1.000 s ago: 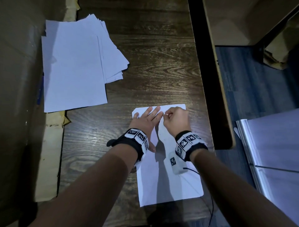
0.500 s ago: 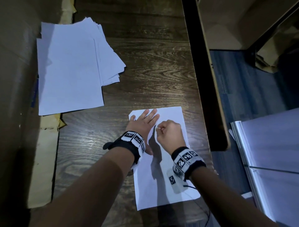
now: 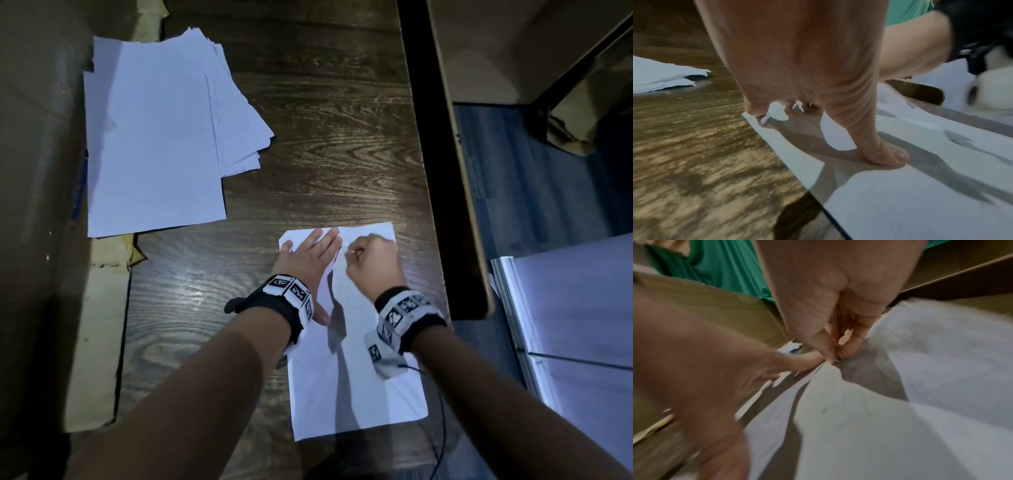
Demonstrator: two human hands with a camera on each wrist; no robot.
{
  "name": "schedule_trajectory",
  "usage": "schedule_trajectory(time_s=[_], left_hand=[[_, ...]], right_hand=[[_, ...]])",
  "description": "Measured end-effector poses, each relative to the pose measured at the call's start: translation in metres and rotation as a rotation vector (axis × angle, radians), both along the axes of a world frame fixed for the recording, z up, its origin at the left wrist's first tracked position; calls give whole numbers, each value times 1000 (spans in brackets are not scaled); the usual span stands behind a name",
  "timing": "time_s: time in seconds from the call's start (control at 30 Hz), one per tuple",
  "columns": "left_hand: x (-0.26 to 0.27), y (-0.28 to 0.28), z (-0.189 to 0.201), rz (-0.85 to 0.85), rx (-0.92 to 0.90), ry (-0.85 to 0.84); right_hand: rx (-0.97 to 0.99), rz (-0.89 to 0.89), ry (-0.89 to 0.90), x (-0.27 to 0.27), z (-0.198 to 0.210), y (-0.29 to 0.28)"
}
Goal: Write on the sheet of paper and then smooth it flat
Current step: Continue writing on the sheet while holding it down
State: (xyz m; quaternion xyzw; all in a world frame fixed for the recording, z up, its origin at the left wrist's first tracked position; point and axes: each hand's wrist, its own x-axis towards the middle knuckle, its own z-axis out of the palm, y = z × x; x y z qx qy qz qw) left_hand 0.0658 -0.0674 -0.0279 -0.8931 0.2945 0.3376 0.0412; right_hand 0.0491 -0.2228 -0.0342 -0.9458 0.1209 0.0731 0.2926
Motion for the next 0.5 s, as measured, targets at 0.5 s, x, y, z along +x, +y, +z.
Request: schedule_trajectory(time_s=[0.5], left_hand=[[-49, -6, 3, 202, -12, -21]], right_hand=[[70, 90, -51, -41, -3, -24]])
